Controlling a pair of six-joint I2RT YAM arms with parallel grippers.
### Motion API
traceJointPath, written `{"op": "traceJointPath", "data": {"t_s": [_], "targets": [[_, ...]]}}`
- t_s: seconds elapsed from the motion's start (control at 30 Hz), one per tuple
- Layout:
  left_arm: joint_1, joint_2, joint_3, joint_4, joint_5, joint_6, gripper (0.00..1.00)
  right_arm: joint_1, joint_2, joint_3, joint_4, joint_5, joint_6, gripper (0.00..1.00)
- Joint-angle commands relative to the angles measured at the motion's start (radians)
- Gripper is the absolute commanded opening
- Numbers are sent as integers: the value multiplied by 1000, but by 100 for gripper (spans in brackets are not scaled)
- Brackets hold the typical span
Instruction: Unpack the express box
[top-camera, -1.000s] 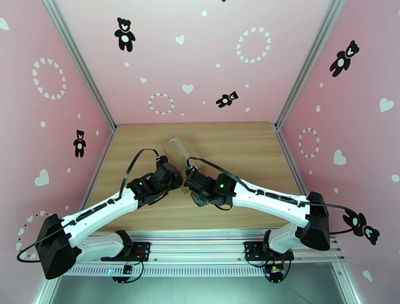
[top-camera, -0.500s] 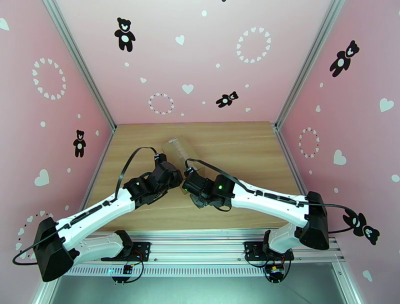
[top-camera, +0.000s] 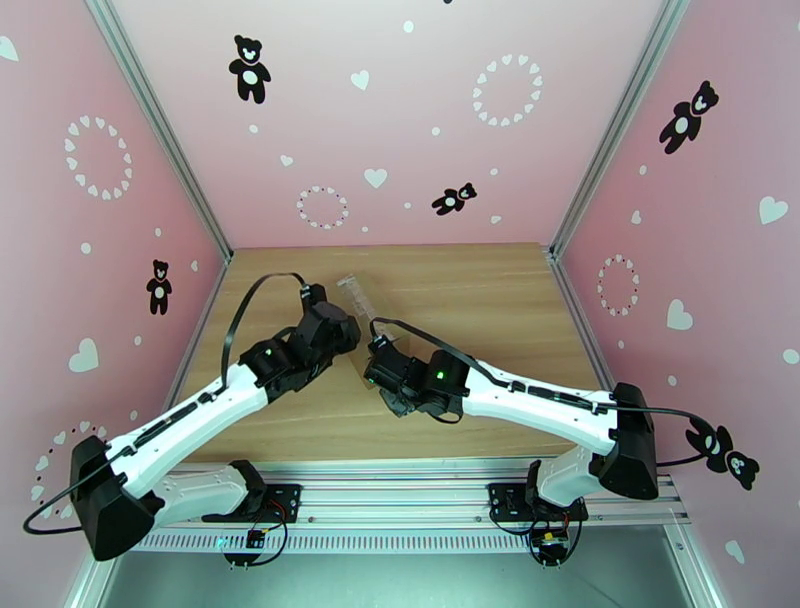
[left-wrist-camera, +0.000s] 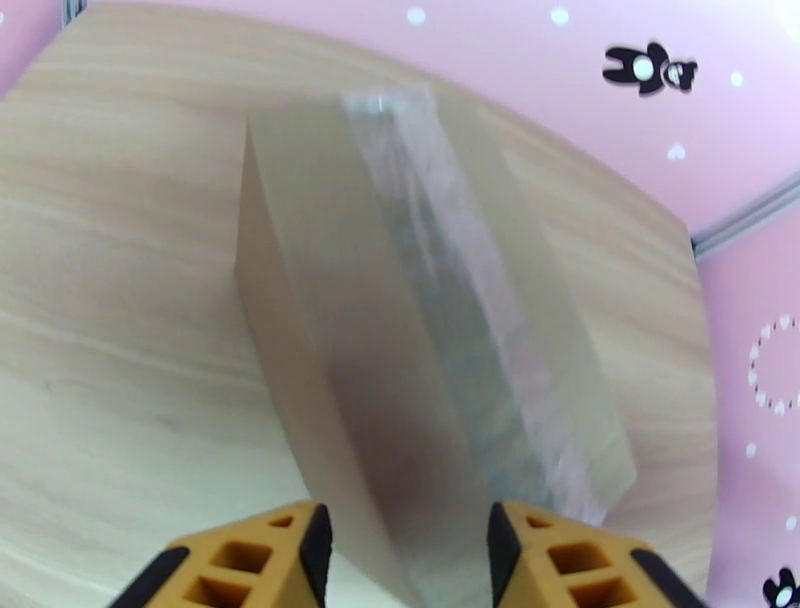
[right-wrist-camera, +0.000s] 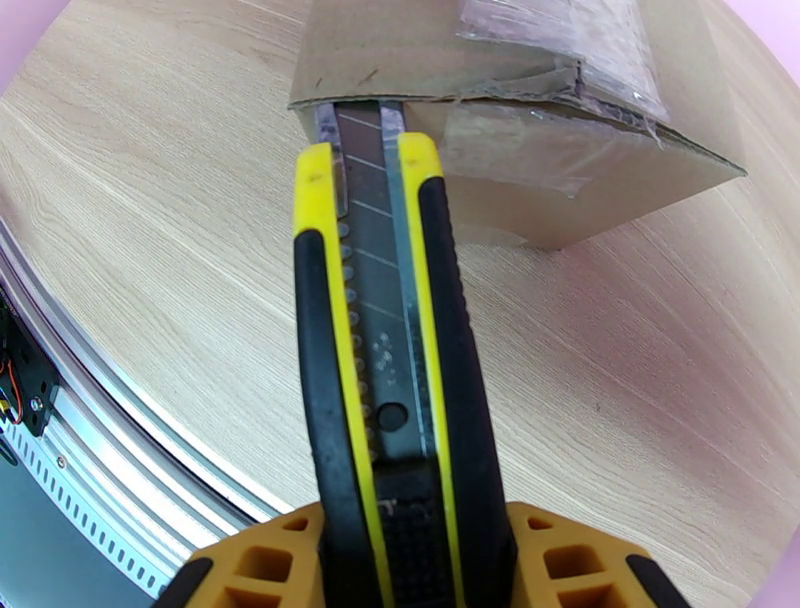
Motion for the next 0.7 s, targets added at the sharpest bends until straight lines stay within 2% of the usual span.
{"op": "traceJointPath", "data": {"t_s": [0.0, 0.33, 0.67], "targets": [[37, 54, 58, 52, 16, 60, 49, 6, -10, -2, 5, 20, 1, 0], [93, 254, 205, 82, 92, 117, 48, 6, -11, 7, 8, 12, 0, 0], [114, 397, 273, 73, 98, 148, 46, 6, -22, 15, -25, 17, 3, 0]]}}
